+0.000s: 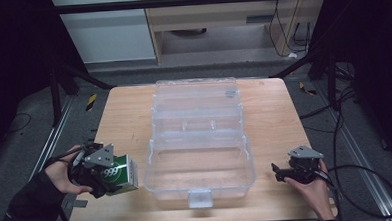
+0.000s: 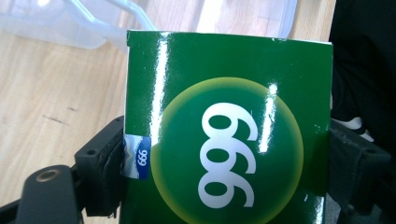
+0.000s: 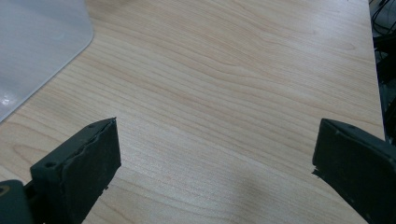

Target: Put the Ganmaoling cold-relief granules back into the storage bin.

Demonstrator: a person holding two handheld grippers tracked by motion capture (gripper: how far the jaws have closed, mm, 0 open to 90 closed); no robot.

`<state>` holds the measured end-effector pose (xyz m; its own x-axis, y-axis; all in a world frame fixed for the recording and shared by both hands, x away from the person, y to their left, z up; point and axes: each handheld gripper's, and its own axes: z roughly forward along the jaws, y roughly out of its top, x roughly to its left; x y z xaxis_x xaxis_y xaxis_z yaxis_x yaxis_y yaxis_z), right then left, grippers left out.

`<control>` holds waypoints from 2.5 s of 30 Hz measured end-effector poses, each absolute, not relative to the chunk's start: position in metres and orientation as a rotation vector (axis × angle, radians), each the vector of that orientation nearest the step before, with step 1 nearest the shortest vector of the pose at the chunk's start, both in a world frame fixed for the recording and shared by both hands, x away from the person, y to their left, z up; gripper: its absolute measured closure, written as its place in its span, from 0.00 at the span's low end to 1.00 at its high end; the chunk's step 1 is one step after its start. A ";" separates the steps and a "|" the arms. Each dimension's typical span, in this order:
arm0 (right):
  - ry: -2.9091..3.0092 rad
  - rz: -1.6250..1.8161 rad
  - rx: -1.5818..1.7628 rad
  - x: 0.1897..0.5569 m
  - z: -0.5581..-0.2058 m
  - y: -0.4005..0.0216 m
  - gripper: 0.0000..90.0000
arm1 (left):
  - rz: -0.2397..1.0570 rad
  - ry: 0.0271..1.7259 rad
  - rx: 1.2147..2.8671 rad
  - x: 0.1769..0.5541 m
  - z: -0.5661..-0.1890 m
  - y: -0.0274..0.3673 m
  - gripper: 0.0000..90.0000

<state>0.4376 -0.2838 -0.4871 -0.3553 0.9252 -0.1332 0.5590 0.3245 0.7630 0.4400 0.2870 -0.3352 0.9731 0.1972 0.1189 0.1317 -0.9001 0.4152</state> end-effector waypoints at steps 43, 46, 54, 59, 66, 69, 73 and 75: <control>2.033 0.832 1.299 0.438 -0.488 -0.284 0.02 | 0.225 0.029 2.714 0.468 -0.302 0.191 0.16; 2.034 0.832 1.299 0.438 -0.488 -0.284 0.02 | 0.218 0.025 2.713 0.470 -0.306 0.185 0.16; 2.040 0.829 1.292 0.438 -0.489 -0.283 0.01 | 0.190 0.000 2.720 0.477 -0.321 0.171 0.16; 2.044 0.825 1.292 0.438 -0.489 -0.283 0.01 | 0.182 -0.006 2.725 0.479 -0.328 0.167 0.16; 2.050 0.817 1.281 0.438 -0.490 -0.282 0.01 | 0.157 -0.010 2.734 0.482 -0.341 0.163 0.16; 2.054 0.815 1.281 0.438 -0.490 -0.282 0.01 | 0.147 -0.008 2.739 0.483 -0.347 0.162 0.16; 2.056 0.812 1.279 0.438 -0.490 -0.282 0.01 | 0.134 -0.005 2.748 0.484 -0.354 0.162 0.16; 2.058 0.807 1.274 0.439 -0.491 -0.282 0.01 | 0.124 -0.007 2.754 0.484 -0.360 0.162 0.16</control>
<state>0.4386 -0.2817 -0.4908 -0.3745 0.9134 -0.1595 0.5615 0.3603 0.7449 0.4838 0.1620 -0.3597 0.9961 0.0118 0.0875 -0.0220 -0.9267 0.3752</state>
